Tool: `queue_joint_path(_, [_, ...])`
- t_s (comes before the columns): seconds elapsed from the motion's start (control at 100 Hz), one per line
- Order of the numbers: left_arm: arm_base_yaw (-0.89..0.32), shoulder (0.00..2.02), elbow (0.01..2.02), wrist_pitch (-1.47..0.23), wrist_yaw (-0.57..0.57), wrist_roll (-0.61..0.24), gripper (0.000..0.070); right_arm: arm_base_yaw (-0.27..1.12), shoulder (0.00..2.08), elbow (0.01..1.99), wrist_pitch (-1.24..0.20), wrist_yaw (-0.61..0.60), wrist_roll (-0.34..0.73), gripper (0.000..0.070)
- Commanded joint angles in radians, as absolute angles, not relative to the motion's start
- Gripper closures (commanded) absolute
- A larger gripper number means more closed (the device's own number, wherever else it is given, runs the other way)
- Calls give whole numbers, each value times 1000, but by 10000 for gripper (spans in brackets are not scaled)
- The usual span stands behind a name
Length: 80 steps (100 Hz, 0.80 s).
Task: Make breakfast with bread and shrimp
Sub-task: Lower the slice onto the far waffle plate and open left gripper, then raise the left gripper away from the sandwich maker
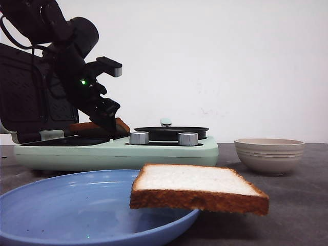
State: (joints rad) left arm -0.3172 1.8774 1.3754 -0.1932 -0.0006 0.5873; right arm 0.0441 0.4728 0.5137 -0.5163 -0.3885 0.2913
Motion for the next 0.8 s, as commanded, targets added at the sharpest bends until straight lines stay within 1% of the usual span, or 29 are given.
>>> queue_joint_path(0.0, [-322,1878,1400,-201,4,578,217,45,475,529,-511,-385,280,446])
queue_joint_path(0.1, [-322,1869,1400,-224,4,570,205,45,475,529,-511,-385,280,446])
queue_joint_path(0.15, [-322,1864,1400,-231,4,554,171,45,475,529,-511,-385,280,446])
queue_joint_path(0.26, [-322,1851,1400,-249,4,539,143,45,475,529,-511,-385,280,446])
queue_joint_path(0.4, [-322,1819,1400,-278,4,524,143,45,475,529,-511,-385,280,446])
queue_joint_path(0.51, [-322,1770,1400,-280,7,482,143,45,475,529,-511,-385,280,446])
queue_joint_path(0.64, [-321,1696,1400,-303,20,451,143,45,475,529,-511,-385,281,446])
queue_joint_path(0.71, [-319,1645,1400,-316,31,415,144,45,475,529,-511,-385,281,446])
queue_joint_path(0.79, [-310,1584,1400,-326,71,361,144,45,475,529,-511,-387,281,446])
